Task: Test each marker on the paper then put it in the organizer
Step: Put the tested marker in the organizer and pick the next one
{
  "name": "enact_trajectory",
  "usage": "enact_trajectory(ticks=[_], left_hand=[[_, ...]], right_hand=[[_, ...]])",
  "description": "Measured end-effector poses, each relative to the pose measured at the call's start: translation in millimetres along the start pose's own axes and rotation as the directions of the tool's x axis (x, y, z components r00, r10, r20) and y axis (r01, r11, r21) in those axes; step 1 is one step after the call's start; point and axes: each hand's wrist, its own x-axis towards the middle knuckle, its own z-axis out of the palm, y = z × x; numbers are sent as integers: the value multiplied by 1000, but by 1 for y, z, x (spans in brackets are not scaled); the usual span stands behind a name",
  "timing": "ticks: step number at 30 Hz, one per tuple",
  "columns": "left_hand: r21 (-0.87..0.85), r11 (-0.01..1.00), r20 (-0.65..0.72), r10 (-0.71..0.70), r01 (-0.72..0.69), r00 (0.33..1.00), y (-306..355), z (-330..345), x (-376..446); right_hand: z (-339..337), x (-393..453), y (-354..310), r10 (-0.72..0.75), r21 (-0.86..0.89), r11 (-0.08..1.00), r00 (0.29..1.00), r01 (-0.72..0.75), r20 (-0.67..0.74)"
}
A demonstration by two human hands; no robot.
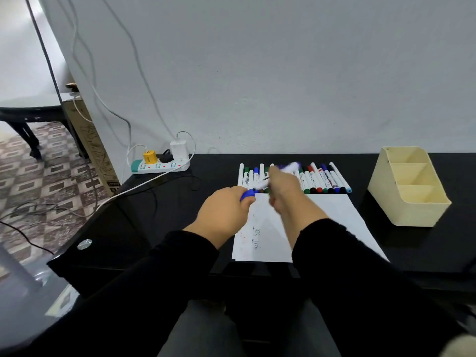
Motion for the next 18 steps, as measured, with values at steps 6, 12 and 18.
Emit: enact_trajectory(ticks=[6,12,18], left_hand=[[-54,990,-27,-128,126,991,-37,7,3],[116,992,64,-61,53,996,-54,49,29],[143,983,168,-142,118,975,-81,80,48]], right_hand=[[-17,23,1,68,31,997,998,-68,-16],[0,35,23,-94,13,996,994,93,64],[9,59,35,-214,-236,942,970,237,119]])
